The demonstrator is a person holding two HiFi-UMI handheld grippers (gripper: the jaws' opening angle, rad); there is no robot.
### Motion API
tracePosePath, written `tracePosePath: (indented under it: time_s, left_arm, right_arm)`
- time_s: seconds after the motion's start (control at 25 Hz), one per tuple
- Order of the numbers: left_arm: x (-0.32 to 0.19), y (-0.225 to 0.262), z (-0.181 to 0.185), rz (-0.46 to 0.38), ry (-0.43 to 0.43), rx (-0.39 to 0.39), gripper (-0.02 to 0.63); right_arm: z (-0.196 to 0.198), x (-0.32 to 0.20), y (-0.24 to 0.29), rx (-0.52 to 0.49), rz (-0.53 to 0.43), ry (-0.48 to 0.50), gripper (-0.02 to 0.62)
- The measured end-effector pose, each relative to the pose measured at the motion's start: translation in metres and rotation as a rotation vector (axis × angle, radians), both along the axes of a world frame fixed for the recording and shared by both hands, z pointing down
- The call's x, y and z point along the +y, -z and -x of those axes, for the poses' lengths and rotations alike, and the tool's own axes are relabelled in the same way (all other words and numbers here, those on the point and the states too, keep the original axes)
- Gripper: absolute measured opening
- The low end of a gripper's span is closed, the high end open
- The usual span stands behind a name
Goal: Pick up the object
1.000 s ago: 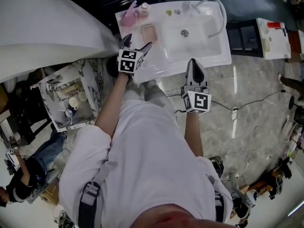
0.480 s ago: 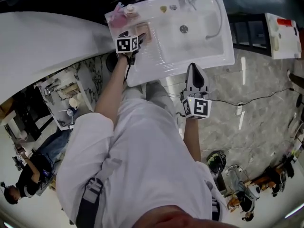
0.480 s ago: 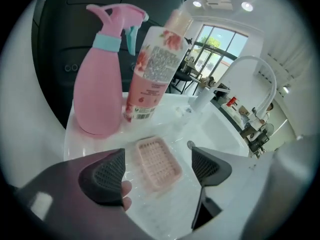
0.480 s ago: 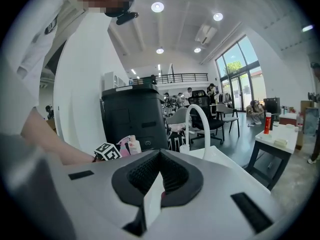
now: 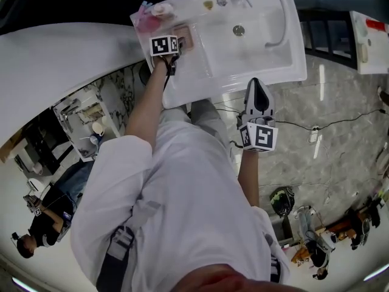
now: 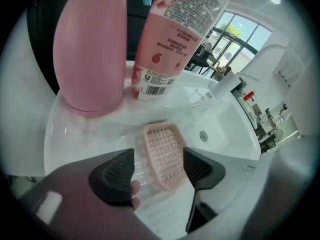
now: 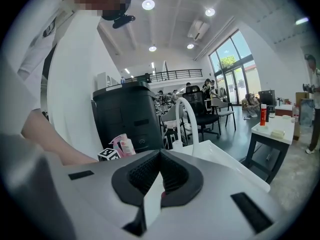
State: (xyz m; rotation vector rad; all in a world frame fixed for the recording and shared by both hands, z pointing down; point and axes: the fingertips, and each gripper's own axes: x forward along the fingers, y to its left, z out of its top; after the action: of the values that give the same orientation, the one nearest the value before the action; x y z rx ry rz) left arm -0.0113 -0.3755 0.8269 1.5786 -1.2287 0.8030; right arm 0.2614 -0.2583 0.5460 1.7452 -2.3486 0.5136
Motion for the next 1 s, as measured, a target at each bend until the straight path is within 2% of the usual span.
tracePosePath:
  time_s: [0.2,0.48,0.72,1.0]
  left_arm:
    - [0.004,-0.016,0.001,0.044,-0.016,-0.041,0.267]
    - [0.008,-0.027,0.004,0.093,-0.012,-0.128,0.083]
    - [0.011,-0.031,-0.001,0.105,0.003,-0.117,0.074]
    - [0.006,-0.028,-0.004,0.081,-0.042,-0.114,0.048]
  right_arm:
    - [-0.003,0.001,-0.004,-0.022,0.006,-0.007,0.002]
    - [-0.009,0.002,-0.005,-0.04,0.014,-0.024,0.002]
    - [-0.016,0.006,-0.002,-0.045,0.013,-0.045,0.002]
    - [-0.017,0.011,-0.002,-0.045,0.014,-0.05,0.002]
